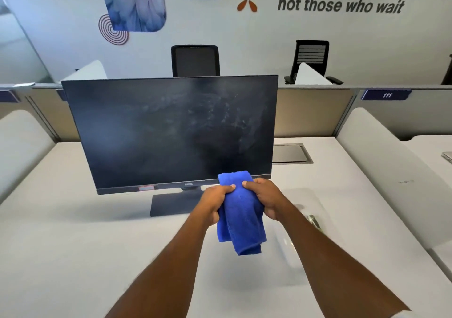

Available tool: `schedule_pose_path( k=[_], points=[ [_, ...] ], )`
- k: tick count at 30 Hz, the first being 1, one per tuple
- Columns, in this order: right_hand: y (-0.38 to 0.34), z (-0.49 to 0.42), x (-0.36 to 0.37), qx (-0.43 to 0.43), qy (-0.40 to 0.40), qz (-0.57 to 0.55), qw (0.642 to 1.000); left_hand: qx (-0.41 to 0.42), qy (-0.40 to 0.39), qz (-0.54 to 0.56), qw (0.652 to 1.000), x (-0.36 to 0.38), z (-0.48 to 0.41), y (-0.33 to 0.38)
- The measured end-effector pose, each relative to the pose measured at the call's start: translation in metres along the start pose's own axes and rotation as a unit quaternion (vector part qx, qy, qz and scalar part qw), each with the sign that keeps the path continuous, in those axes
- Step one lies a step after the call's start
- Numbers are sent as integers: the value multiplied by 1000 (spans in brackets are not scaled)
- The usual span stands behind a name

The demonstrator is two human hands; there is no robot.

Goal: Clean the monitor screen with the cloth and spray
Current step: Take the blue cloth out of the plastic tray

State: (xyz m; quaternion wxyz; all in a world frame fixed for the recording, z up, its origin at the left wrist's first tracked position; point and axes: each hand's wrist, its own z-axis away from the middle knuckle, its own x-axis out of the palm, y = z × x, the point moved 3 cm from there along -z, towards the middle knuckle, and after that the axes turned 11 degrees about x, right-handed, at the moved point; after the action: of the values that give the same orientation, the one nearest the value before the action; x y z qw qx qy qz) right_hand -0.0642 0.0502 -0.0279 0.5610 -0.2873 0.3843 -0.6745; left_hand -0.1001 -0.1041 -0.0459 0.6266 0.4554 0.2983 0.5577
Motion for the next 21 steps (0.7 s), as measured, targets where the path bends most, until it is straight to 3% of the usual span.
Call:
schedule_pose_path(
  k=[6, 16, 21],
  points=[
    [44, -10, 22, 67, -44, 59, 995, -34, 38, -1, 999, -32, 4, -43],
    [105, -20, 26, 105, 57, 81, 990, -70, 66, -26, 995, -30, 3, -92],
    [112, -17, 20, 114, 67, 185, 974, -11, 33, -66, 997, -24, 2, -100]
  ],
)
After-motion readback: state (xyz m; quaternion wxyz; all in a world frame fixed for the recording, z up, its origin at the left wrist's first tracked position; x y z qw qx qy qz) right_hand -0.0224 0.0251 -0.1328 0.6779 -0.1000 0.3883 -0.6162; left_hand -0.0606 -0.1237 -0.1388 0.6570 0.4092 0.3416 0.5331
